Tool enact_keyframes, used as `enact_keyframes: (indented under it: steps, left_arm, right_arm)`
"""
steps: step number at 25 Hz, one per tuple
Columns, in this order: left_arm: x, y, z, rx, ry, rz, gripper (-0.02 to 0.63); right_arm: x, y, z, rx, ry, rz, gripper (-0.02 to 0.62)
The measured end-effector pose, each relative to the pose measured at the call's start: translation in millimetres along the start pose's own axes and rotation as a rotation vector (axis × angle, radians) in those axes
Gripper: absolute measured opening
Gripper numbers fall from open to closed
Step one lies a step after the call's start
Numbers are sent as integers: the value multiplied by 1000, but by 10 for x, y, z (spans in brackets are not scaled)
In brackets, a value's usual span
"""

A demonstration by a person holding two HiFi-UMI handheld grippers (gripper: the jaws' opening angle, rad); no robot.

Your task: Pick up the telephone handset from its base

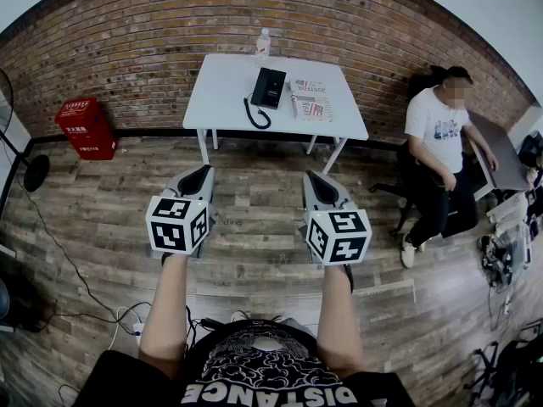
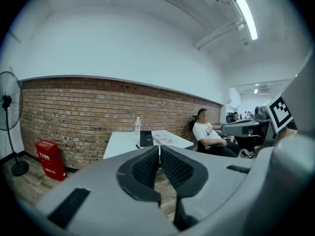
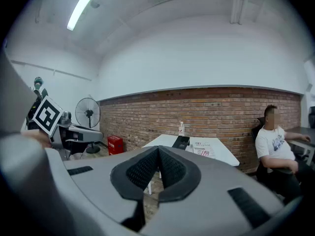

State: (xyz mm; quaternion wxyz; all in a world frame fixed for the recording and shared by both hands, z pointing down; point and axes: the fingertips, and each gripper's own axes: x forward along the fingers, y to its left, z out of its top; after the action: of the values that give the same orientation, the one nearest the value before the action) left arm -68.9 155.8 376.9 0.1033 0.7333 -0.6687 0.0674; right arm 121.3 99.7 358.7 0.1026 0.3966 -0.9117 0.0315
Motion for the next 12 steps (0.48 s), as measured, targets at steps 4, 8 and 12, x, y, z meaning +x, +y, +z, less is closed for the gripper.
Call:
enact_keyframes:
  steps: [4,8,12]
  left_arm:
    - [72,-22,24,-3,4,-35,17]
    - [95,0,1,-2,6,-43,17]
    - [158,37,-43,-8,17,-48,17]
  right_arm:
    - [50,-6,17,3,-4,-15,2]
    - [78,46,7,5,-6,-13,2]
    - [148,96,-8,-4,0,-6,2]
